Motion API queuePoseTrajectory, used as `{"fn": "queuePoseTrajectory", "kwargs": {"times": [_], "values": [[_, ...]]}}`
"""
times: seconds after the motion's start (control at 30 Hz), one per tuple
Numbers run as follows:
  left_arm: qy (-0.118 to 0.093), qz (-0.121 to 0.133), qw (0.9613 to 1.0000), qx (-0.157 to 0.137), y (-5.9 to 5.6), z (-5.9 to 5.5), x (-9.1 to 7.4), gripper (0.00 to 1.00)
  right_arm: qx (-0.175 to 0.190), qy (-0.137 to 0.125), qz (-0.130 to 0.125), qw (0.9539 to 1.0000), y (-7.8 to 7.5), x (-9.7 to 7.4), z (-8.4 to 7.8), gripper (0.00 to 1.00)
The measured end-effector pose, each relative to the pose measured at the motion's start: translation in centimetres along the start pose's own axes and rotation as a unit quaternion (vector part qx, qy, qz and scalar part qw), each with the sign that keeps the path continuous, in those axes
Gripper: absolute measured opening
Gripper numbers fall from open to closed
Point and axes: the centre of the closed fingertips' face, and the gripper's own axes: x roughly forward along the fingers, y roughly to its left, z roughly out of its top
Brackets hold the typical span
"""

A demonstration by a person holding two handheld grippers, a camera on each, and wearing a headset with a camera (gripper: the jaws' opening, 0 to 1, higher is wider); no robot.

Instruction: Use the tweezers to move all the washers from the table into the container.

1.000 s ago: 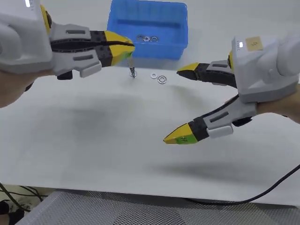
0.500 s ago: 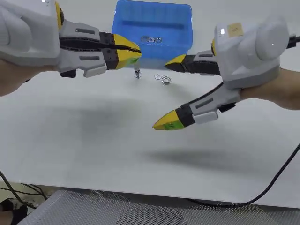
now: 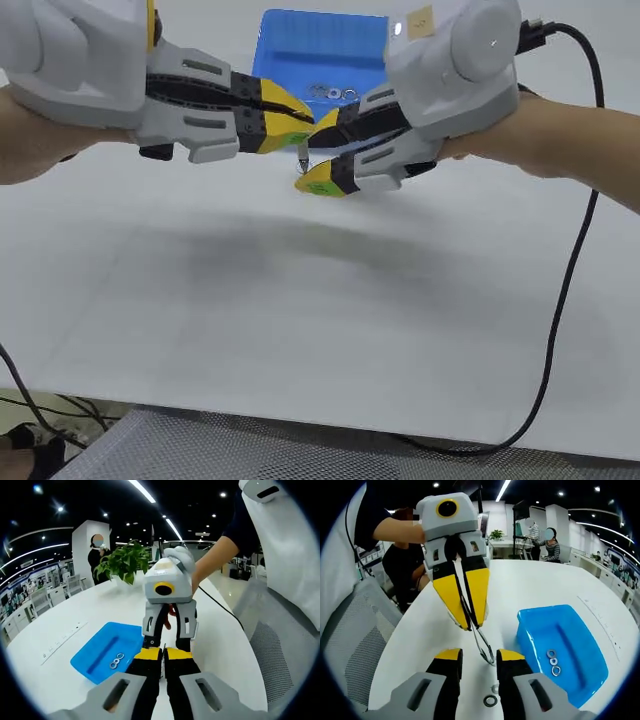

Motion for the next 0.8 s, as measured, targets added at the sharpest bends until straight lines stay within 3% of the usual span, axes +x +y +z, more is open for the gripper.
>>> {"fn": "queuePoseTrajectory", "kwargs": {"times": [0.17, 0.33, 0.8], "values": [[-0.003, 0.007, 0.9999, -0.010, 0.5, -0.1, -0.1, 0.05, -0.015, 0.005, 0.003, 0.9999, -0.4, 0.6, -0.2, 0.22], [-0.003, 0.004, 0.9999, -0.011, 0.0, 0.2, 0.0, 0.05, -0.035, 0.015, -0.009, 0.9992, -1.1, 1.0, -0.4, 0.13], [0.000, 0.012, 0.9997, -0.021, -0.4, 0.2, 0.0, 0.06, -0.073, 0.021, -0.023, 0.9969, -1.0, 1.0, -0.3, 0.10]]}}
